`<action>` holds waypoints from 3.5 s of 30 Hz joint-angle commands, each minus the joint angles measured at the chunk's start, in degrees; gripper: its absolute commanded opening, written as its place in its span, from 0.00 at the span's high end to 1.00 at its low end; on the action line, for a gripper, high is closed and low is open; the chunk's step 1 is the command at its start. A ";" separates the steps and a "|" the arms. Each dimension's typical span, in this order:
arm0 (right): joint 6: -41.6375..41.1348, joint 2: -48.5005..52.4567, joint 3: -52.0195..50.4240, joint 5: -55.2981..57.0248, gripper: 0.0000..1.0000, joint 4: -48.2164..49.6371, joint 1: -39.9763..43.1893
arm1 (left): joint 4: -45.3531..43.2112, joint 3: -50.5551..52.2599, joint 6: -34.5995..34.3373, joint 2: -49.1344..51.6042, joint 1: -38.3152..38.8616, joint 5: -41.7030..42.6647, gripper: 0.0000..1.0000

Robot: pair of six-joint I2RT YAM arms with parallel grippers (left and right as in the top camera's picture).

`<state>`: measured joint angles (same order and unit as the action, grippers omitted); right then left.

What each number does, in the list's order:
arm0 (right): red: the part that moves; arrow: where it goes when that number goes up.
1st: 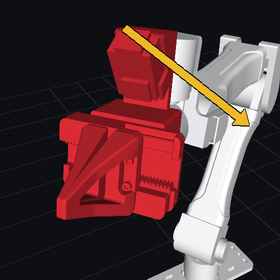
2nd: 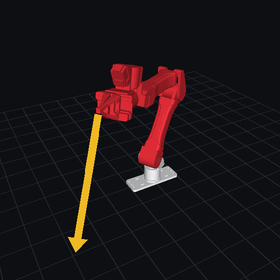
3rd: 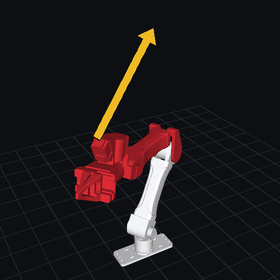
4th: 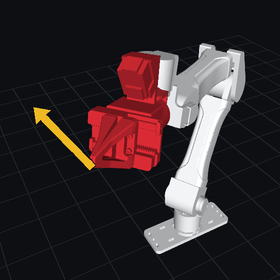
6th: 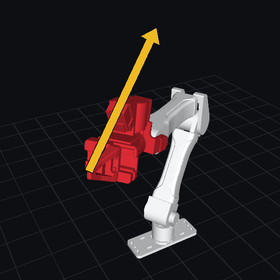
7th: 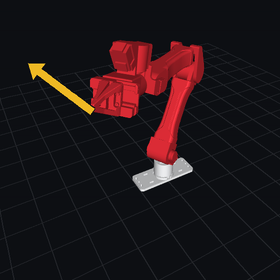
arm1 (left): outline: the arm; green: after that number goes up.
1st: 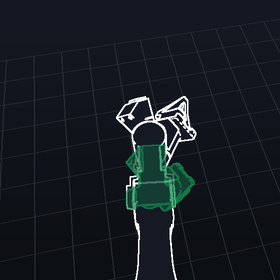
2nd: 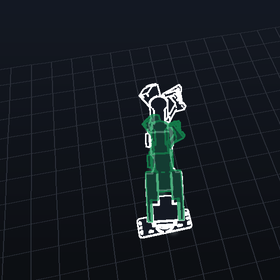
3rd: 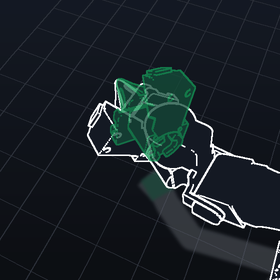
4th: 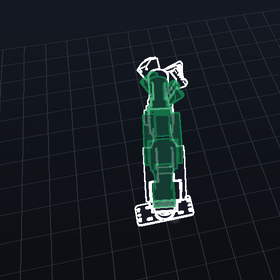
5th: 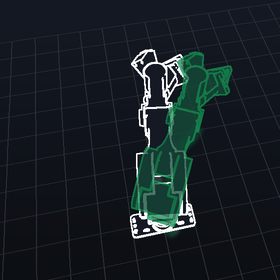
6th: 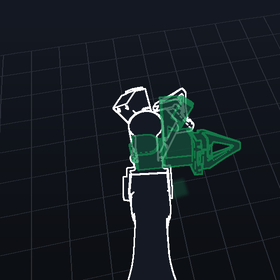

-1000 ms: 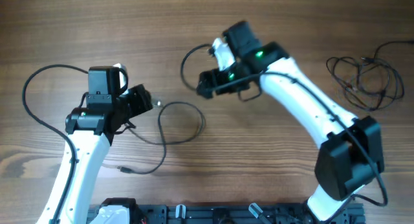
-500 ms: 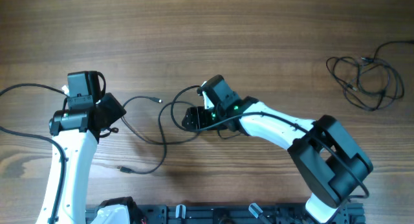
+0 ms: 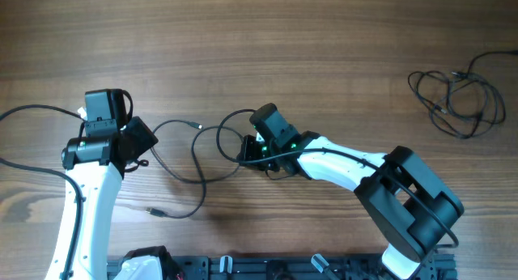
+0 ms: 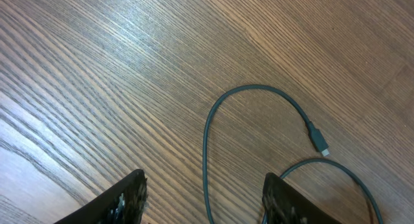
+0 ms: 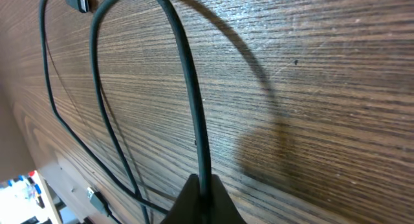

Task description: Untangle cables

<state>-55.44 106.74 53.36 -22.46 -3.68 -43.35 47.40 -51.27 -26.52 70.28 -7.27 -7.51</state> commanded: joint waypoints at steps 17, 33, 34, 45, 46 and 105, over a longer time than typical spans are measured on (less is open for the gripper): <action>40.41 -9.27 52.19 15.61 0.96 -42.38 40.24 | 0.28 0.07 -0.98 0.24 -0.37 0.61 0.41; 28.96 -7.69 56.74 22.93 0.96 -58.64 70.01 | 0.24 0.07 -1.01 0.24 -0.37 1.70 0.41; 29.38 -7.61 56.74 23.15 0.96 -58.95 70.20 | 0.24 0.07 -1.01 0.24 -0.37 1.70 0.41; 29.88 -7.56 56.74 24.63 0.00 -59.52 70.38 | 0.22 0.07 -1.01 0.24 -0.37 1.70 0.41; 29.86 -7.56 56.74 24.61 0.00 -59.52 70.38 | 0.22 0.07 -1.01 0.24 -0.37 1.70 0.41; 51.95 -8.76 18.99 8.94 0.00 -50.60 35.21 | 6.99 1.90 6.01 11.78 13.00 7.91 0.00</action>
<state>-2.96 100.36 76.93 -13.06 -56.10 -8.25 54.26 -51.00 -20.69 82.52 5.58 1.52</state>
